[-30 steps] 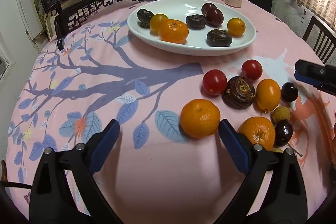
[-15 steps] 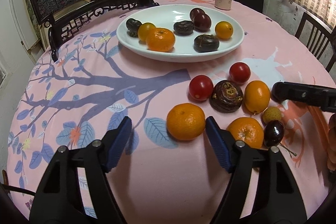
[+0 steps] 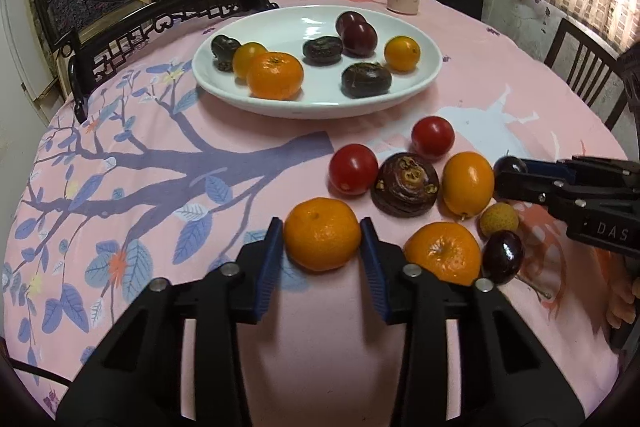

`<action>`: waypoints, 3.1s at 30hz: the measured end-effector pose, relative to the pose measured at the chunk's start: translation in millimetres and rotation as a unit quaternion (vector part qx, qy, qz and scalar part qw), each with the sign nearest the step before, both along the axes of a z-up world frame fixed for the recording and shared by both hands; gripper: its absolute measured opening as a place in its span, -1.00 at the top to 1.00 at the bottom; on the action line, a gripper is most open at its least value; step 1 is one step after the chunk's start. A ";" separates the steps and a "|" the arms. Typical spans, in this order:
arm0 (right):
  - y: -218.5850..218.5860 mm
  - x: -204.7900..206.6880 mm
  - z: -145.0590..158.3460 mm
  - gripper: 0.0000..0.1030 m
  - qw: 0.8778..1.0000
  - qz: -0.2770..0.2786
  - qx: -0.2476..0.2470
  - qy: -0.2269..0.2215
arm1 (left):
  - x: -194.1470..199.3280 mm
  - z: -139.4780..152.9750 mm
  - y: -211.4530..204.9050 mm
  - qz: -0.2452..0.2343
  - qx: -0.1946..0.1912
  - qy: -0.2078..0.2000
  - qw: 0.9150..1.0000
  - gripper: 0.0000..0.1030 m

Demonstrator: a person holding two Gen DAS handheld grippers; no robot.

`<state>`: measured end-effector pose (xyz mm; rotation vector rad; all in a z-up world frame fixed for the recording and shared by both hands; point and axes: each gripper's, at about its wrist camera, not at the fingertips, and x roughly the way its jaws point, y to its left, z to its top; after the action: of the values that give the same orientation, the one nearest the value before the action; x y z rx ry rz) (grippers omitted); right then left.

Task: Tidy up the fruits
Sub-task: 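Carry the mandarin and the tomato over the white plate and release them, then grasp a red tomato with the left tool while the right tool grasps a red tomato, then carry both red tomatoes to the white plate and open both tools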

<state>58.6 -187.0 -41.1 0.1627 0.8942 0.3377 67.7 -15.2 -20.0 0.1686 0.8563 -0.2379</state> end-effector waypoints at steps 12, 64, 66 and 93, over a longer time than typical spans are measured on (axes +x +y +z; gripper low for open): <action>-18.0 9.0 30.9 0.43 0.998 -0.023 0.051 -0.042 | 3.8 34.9 12.2 0.033 -0.012 -0.053 0.998 0.25; -38.3 48.8 34.8 -0.49 0.984 -0.080 0.154 -0.038 | 38.7 26.2 33.8 0.123 0.027 -0.041 0.991 -0.86; -34.4 48.9 34.6 -0.49 0.985 -0.069 0.153 -0.035 | 33.0 29.0 42.6 0.124 0.005 -0.039 0.992 -0.86; 12.1 57.2 16.7 -0.42 0.995 0.011 0.096 0.008 | 51.6 7.2 8.9 0.062 0.014 -0.006 0.998 0.43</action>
<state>115.7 -174.9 -24.4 0.3341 0.8785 0.4443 119.3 -6.3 -12.8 0.1420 0.8540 -0.1100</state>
